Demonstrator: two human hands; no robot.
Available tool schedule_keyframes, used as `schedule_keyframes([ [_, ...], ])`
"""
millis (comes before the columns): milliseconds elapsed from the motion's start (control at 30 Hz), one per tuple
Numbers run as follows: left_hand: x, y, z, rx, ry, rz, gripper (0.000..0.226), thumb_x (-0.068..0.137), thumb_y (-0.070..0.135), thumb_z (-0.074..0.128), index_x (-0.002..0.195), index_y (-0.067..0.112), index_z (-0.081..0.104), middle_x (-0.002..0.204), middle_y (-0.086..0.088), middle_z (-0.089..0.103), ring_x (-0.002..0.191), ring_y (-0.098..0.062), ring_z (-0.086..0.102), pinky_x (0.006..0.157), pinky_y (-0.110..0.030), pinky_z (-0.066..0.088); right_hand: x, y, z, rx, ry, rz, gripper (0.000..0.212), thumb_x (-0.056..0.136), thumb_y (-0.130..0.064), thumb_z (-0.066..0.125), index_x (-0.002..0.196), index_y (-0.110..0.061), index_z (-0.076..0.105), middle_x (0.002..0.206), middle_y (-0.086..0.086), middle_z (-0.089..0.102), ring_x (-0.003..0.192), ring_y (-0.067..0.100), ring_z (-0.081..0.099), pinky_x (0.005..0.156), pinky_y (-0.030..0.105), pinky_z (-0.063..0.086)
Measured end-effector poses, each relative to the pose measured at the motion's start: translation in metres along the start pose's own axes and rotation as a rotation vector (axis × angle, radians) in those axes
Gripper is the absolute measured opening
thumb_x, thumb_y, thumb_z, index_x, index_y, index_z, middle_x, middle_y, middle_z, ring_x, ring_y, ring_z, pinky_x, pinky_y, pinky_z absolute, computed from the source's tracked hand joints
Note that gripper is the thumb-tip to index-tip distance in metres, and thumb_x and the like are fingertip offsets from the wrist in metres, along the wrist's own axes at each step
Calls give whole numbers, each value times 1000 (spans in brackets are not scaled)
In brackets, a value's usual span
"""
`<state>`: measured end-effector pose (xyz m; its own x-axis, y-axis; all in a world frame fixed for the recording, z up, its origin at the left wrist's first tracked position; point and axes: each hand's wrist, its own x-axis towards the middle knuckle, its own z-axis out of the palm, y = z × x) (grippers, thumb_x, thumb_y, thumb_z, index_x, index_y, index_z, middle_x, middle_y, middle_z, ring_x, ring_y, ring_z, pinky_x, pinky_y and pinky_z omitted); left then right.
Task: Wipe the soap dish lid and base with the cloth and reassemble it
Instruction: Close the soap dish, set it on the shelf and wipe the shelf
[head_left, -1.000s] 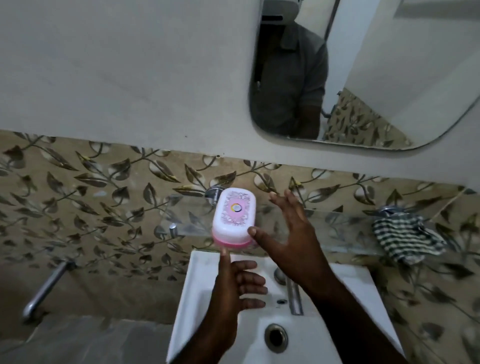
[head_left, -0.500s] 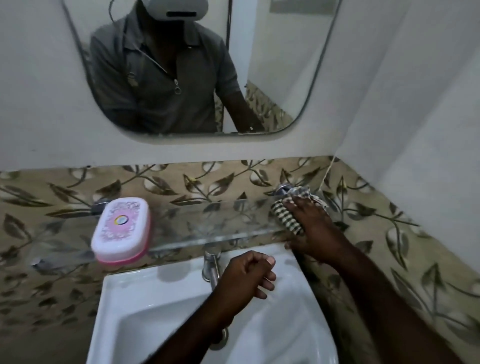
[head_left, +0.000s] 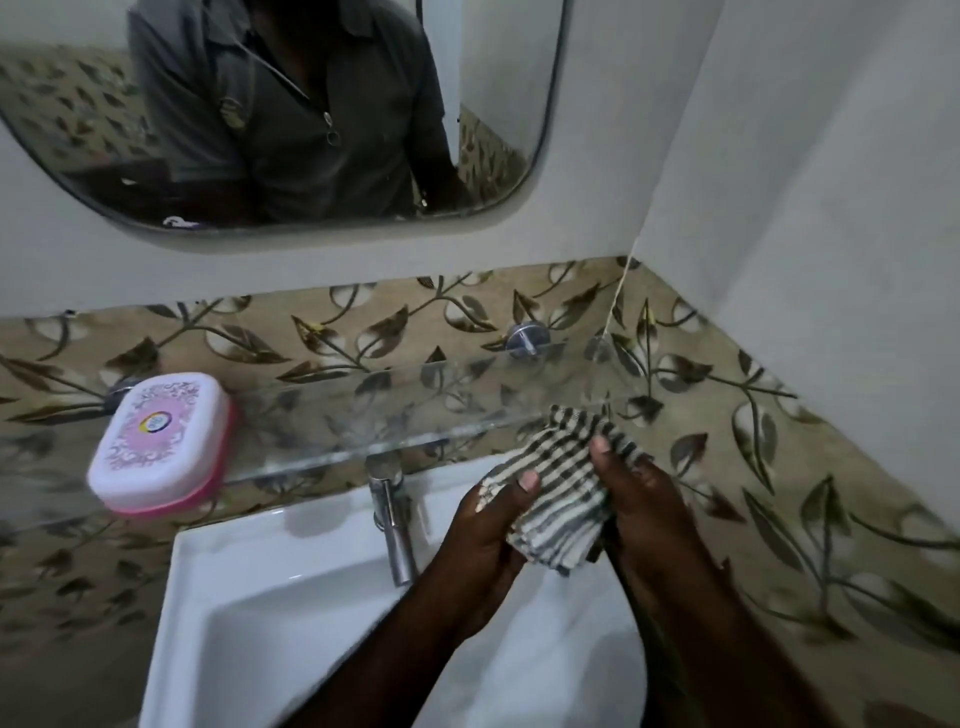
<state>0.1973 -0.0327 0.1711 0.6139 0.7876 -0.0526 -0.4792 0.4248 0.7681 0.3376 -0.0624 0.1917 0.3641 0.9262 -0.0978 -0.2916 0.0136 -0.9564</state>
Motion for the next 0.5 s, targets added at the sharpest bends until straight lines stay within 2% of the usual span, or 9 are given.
schedule_keyframes([
  [67,0,-12,3,-32,110,-74,39,92,14,57,129,2,56,127,-21,62,115,-39,60,93,-49,50,2,21,-8,-51,50,27,22,98,-22,53,106,-11,71,101,10,76,95,27,72,77,35,57],
  [133,1,-28,-5,-30,200,-159,34,91,11,58,124,4,61,121,-19,66,112,-38,63,97,-52,48,7,39,-19,-21,78,84,22,99,-18,52,102,-12,73,97,9,77,91,24,73,72,29,58],
  [233,5,-45,-20,-12,293,-259,33,87,11,62,119,6,63,115,-18,69,106,-37,66,96,-55,49,16,64,-42,102,28,199,24,98,-13,49,110,-5,69,103,13,75,94,26,72,70,28,59],
  [300,10,-56,-35,19,420,-280,29,86,5,63,115,8,62,104,-16,73,92,-35,70,82,-48,57,25,83,-56,54,23,291,22,95,-3,53,112,-3,68,101,16,75,88,26,73,64,30,59],
  [367,19,-64,-53,110,573,-276,34,86,-4,60,113,16,59,93,-13,74,73,-27,71,62,-36,58,36,101,-64,-166,33,390,22,89,0,60,110,-3,68,94,14,75,77,23,71,55,26,54],
  [433,32,-66,-64,216,616,-253,43,85,-9,58,116,20,58,95,-17,72,70,-25,70,56,-31,56,50,113,-65,-317,59,414,24,85,-3,67,109,-2,66,90,13,74,72,22,68,52,24,51],
  [500,50,-64,-73,291,617,-199,49,86,-11,56,121,23,57,98,-18,71,73,-25,70,57,-31,56,69,115,-61,-309,98,353,27,83,1,69,109,0,63,89,13,72,71,21,67,51,23,52],
])
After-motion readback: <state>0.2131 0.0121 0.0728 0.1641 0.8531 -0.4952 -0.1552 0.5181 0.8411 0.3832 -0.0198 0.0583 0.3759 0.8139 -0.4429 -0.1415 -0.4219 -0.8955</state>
